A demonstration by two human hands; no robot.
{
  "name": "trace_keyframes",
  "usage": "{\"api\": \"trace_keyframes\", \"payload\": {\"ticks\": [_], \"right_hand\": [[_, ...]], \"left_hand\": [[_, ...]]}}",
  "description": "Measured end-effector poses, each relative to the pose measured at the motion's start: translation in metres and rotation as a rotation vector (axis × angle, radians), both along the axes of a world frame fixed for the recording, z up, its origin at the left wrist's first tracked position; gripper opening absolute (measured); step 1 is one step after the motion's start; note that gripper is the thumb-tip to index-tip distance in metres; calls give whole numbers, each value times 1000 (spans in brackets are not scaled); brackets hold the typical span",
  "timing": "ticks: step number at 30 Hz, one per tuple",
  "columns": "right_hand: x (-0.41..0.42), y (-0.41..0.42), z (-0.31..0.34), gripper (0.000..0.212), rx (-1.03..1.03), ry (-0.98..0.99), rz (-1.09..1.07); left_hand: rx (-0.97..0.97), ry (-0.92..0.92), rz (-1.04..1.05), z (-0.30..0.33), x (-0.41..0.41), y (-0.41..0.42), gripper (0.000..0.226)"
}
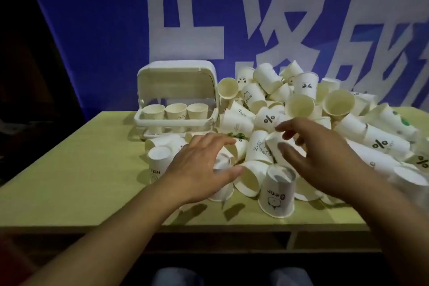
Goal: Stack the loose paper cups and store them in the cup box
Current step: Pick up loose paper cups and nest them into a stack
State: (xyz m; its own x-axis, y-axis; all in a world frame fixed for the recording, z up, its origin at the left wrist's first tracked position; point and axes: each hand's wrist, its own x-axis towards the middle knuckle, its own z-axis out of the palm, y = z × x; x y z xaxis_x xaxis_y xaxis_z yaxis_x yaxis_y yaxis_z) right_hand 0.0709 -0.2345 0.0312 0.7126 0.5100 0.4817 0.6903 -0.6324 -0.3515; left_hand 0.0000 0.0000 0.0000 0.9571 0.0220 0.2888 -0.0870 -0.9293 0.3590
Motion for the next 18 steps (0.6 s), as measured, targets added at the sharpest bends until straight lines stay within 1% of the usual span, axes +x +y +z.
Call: {"api": "trace_keyframes", "payload": {"ticks": [1,3,5,7,9,11,13,15,18], "right_hand": [[-3,-2,-8,45,-31,20,-1],[-5,-4,-23,51,-104,49,-15],[-7,-5,-41,59,-184,108,-45],[-6,-4,-52,65,-264,115,-93],[-4,-5,-58,66,-275,121,-105],[-4,-7,-61,67,-212,142,-90],[-4,-10,-61,70,-115,186,-71],[-6,-15,-58,70,-8,220,-67],[-9,-24,-51,59,152,240,-81]], "left_hand": [[48,56,4,-2,0,0,62],[136,102,18,-14,3,4,67],[121,118,18,-24,6,8,64],[80,84,28,-32,7,11,61],[24,26,79,-36,4,14,62],[-111,-58,152,-41,-4,15,61],[-322,-190,189,-49,-10,13,52],[-521,-275,186,-58,-14,8,45],[-722,-266,161,-66,-17,-1,44]]}}
